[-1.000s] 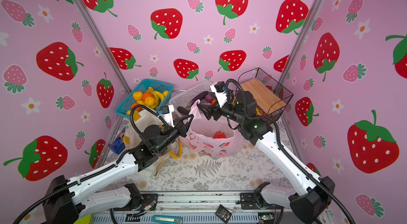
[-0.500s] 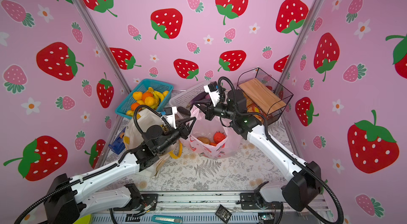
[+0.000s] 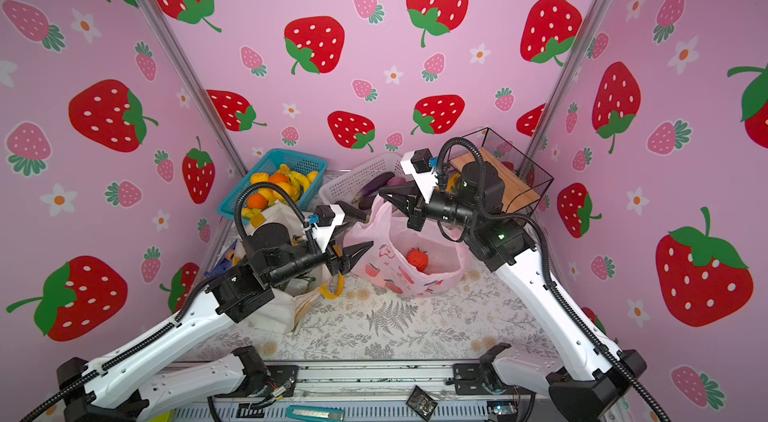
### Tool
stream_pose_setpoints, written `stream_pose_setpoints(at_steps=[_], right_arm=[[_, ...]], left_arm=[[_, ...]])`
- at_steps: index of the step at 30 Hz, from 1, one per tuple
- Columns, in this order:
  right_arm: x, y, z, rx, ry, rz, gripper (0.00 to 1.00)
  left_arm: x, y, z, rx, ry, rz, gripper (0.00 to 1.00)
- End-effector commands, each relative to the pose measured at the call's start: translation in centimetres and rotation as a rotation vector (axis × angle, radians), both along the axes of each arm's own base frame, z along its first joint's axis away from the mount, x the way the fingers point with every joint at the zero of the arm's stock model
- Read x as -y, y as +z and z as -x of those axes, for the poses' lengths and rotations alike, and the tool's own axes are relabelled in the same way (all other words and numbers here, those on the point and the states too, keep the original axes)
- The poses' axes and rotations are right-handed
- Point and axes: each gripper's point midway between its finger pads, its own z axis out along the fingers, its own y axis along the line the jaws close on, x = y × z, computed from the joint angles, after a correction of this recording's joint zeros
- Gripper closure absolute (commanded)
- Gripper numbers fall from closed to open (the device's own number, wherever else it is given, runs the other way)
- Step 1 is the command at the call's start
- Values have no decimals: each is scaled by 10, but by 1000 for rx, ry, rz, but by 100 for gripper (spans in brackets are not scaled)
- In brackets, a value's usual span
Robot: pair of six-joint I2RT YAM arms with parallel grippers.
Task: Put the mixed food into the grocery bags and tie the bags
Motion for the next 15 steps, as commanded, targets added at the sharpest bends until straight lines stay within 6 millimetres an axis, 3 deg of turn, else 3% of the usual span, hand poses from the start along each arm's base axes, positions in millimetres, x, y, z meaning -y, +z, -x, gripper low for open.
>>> stream_pose_setpoints(at_steps=[1, 7, 10, 13, 15], right_arm=[[0, 2, 9, 24, 53, 7, 100], [-1, -2, 13, -4, 75, -13, 100], [-2, -6, 15, -25, 93, -21, 100], [-1, -11, 13, -39, 79, -17, 100], [-1, -13, 12, -48, 69, -16, 100]], left_arm=[[10, -5, 6, 64, -99, -141, 22], [28, 4, -7, 122, -133, -192, 20], [40, 7, -18, 121, -136, -190, 24], [49, 15, -22, 121, -156, -157, 35], [51, 17, -25, 120, -160, -139, 54]])
